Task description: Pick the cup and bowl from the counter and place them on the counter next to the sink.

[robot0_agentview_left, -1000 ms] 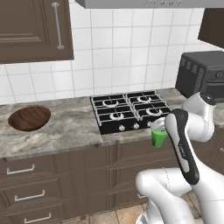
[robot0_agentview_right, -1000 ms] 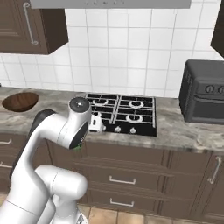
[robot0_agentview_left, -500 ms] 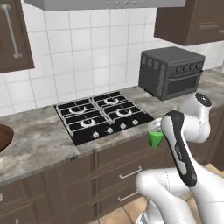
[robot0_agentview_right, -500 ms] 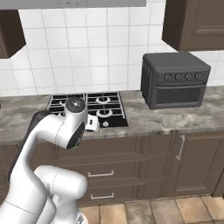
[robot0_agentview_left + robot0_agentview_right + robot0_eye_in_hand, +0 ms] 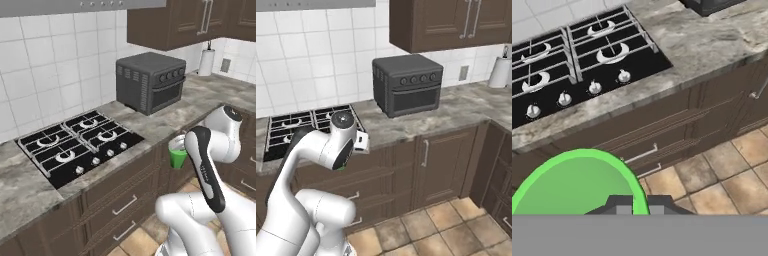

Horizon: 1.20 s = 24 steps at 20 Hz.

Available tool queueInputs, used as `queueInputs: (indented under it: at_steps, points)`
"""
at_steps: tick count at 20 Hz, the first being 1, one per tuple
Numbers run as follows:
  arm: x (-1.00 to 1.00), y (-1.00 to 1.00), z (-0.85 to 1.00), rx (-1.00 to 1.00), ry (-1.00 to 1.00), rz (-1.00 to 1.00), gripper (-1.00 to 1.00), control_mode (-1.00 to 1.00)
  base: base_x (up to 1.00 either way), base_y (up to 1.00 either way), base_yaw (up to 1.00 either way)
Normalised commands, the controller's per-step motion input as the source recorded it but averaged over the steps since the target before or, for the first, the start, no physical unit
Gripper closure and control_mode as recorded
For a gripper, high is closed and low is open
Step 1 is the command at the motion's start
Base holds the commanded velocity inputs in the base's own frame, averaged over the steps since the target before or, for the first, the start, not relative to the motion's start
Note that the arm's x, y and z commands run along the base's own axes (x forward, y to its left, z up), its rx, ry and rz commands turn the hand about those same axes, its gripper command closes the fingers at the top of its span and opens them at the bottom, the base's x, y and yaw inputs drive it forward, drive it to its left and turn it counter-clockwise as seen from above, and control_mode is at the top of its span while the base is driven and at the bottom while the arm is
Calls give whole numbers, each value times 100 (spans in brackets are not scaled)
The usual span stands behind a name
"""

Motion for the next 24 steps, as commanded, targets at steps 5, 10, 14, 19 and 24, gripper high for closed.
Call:
queueInputs:
  at_steps: [5,10,14,19,24]
  points:
    - [0,0,0,0,0,0,100,100,20,-3,-47]
    - [0,0,0,0,0,0,100,100,17,-1,-46]
    - [0,0,0,0,0,0,100,100,16,0,-47]
    - [0,0,0,0,0,0,100,100,10,-4,-48]
    - [0,0,0,0,0,0,100,100,11,-4,-50]
